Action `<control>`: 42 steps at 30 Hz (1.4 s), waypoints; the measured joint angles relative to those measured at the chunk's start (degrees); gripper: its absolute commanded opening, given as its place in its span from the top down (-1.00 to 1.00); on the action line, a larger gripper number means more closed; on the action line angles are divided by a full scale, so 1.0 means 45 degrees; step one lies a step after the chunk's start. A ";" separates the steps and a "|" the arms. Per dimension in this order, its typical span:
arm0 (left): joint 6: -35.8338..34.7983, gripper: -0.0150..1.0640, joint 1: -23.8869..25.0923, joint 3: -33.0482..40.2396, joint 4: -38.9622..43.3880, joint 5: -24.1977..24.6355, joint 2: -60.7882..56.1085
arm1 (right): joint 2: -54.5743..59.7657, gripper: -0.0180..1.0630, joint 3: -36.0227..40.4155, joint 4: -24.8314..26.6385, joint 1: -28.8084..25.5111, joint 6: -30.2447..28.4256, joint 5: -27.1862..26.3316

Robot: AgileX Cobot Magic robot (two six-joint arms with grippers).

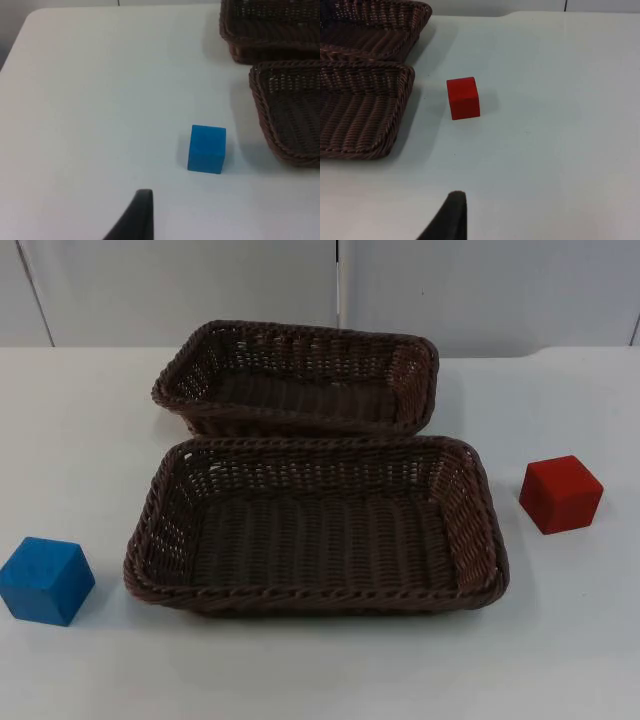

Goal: Pick up one cube with the left hand and place it into the upper basket. Pick up one cube with the right hand and place it into the lower basket.

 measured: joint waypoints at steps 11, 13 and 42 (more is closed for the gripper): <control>0.0025 -0.97 0.0000 -0.0187 -0.1037 -0.1120 0.1545 | 0.0000 -0.98 0.0000 0.0000 0.0000 0.0000 0.0000; 0.0096 -0.97 0.0000 -0.0187 -0.1201 -0.1231 0.1726 | 0.0000 -0.98 0.0000 0.0000 0.0000 0.0000 0.0000; 0.1988 -0.97 0.0000 -0.3111 -0.2258 -0.2997 0.6897 | 0.0000 -0.98 0.0000 0.0025 0.0000 0.0000 0.0000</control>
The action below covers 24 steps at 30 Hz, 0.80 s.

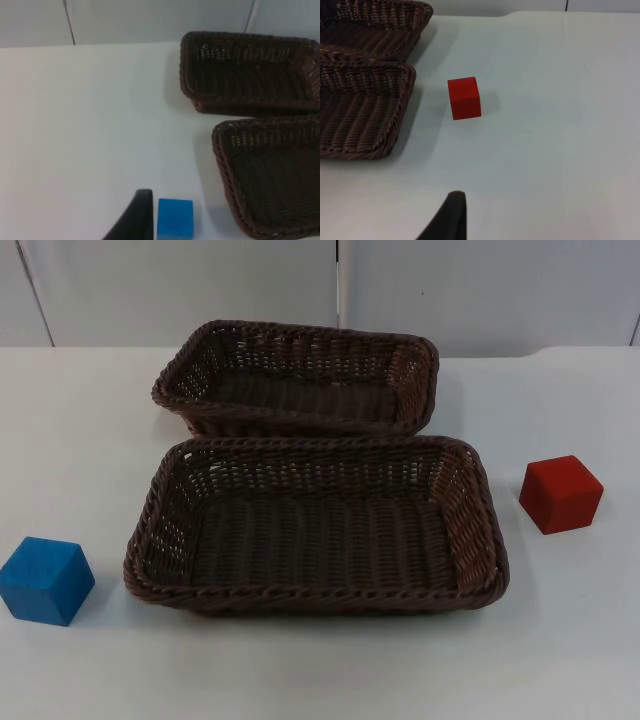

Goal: Pick up one cube with the left hand and place it into the upper basket. Pick up one cube with the right hand and place it into the lower basket.

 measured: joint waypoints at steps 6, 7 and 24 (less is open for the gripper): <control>0.0624 -0.97 0.0000 -0.0363 -0.0074 -0.0154 0.1377 | 0.0000 -0.98 0.0000 0.0000 0.0000 0.0000 0.0000; 0.0648 -0.97 0.0000 -0.0442 -0.0133 -0.0207 0.1659 | 0.0000 -0.98 0.0000 0.0000 0.0000 0.0000 0.0000; 0.2969 -0.97 -0.0106 -0.0886 -0.2458 -0.0488 0.5047 | 0.0000 -0.98 0.0000 0.0018 0.0000 -0.0008 0.0000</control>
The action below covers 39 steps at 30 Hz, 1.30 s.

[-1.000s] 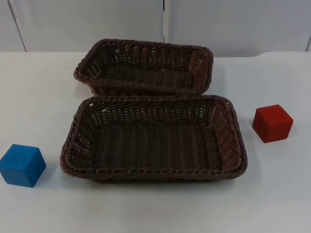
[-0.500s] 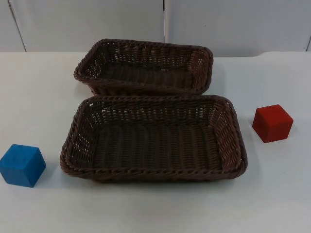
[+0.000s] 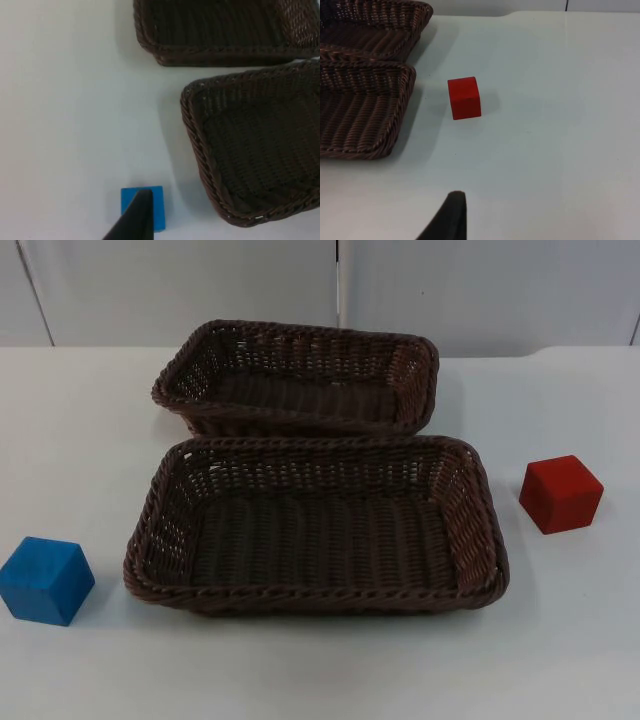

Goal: Pick up one cube with the left hand and place it into the upper basket. Pick up one cube with the right hand and place it into the lower basket.

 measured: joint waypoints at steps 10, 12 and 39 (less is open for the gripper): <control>-0.0224 -0.97 -0.1862 -0.0012 0.0232 -0.1569 0.1868 | 0.0000 -0.98 0.0000 0.0000 0.0000 0.0000 0.0000; -0.0446 -0.97 -0.2022 -0.0035 0.0360 -0.1695 0.2141 | 0.0000 -0.98 0.0000 0.0000 0.0000 -0.0024 0.0000; -0.5489 -0.93 -0.2435 -0.0030 0.4655 -0.3305 0.6304 | -0.0007 -0.98 0.0000 0.0008 0.0000 -0.0052 0.0023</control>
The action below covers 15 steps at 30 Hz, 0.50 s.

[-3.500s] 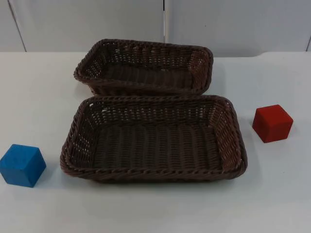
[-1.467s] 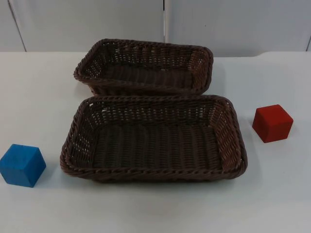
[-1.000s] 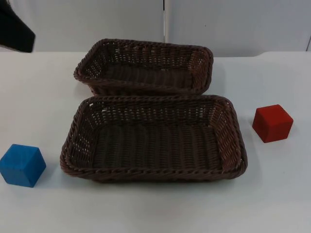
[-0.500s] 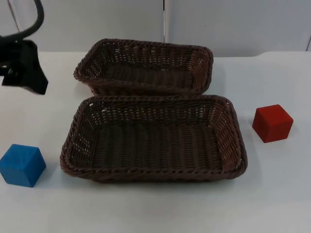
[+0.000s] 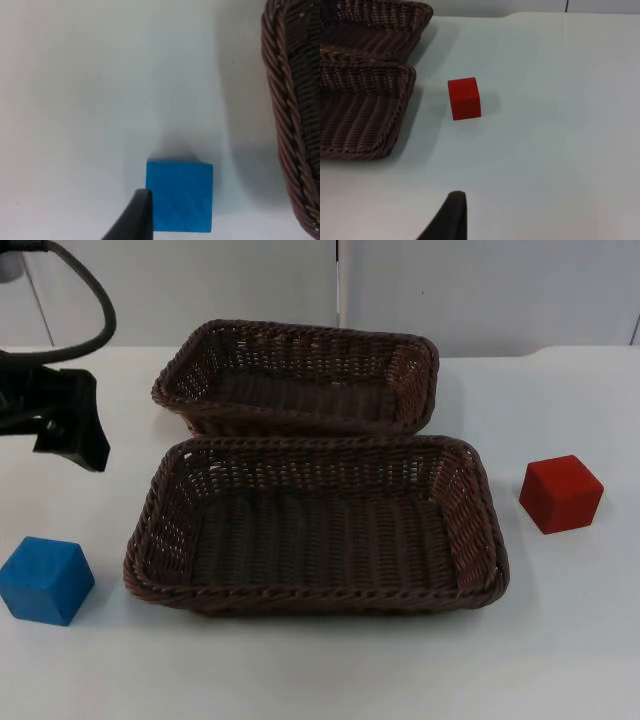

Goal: Pick up one cube with the left hand and place it into the upper basket. Pick up one cube with the right hand and place it into the lower basket.

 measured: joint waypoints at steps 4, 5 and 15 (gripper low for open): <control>0.0000 -0.85 0.0000 0.0000 -0.0054 -0.0141 0.0280 | -0.0032 -0.98 0.0000 0.0021 0.0000 0.0000 0.0000; 0.0000 -0.84 0.0000 0.0000 -0.0082 -0.0174 0.0320 | -0.0022 -0.98 0.0000 0.0021 0.0000 0.0000 0.0000; -0.0030 -0.84 -0.0220 0.0000 -0.0691 0.1041 0.0377 | -0.0022 -0.98 0.0000 0.0021 0.0000 0.0000 0.0000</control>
